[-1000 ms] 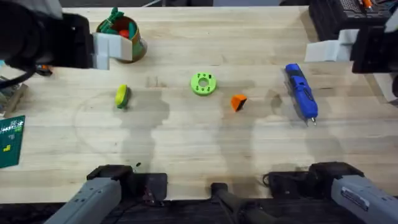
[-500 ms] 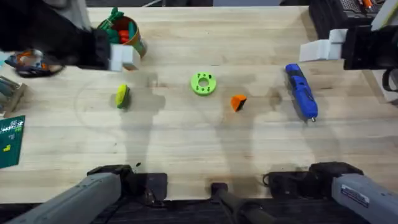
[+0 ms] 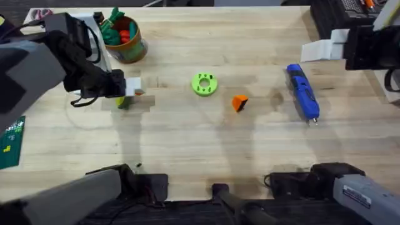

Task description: Pick up the gripper from the table and insert it into the empty holder that is missing its gripper. Then pick up a screw, insert it into the mounting hole, and use the screwdriver to tighten it. Finally, clean up the table by picking up the vegetable and placing it into the bucket.

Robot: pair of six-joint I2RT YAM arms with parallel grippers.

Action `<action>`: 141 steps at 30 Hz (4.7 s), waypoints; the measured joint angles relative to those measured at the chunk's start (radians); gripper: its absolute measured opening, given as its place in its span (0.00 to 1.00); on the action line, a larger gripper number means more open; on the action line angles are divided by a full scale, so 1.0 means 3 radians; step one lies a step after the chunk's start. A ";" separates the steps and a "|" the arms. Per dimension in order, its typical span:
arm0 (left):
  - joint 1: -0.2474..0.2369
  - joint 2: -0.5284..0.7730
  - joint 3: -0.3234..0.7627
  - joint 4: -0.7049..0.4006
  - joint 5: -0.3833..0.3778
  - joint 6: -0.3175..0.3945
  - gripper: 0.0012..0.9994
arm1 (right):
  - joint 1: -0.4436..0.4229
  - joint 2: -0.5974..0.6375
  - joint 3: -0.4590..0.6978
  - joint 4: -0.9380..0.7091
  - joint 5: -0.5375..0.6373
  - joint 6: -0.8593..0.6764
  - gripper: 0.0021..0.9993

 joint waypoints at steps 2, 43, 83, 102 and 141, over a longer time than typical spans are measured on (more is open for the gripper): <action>0.0031 0.0139 0.0000 0.0072 0.0003 0.0010 0.99 | 0.0000 0.0000 0.0000 0.0000 0.0000 0.0000 0.99; 0.0053 -0.0334 0.0212 0.0389 0.1075 -0.0220 0.99 | 0.0000 0.0000 0.0000 -0.0001 0.0000 0.0000 0.99; -0.0182 -0.2908 -0.2007 0.2225 0.2082 -0.0898 0.99 | 0.0000 0.0000 0.0000 -0.0001 0.0000 0.0000 0.99; -0.0579 -0.4502 -0.2768 0.2323 0.2051 -0.0668 0.99 | 0.0000 0.0000 0.0000 -0.0001 0.0000 0.0000 0.99; -0.0932 -0.4502 -0.2819 0.2352 0.2789 -0.0361 0.99 | 0.0000 0.0000 0.0000 -0.0001 0.0000 0.0000 0.99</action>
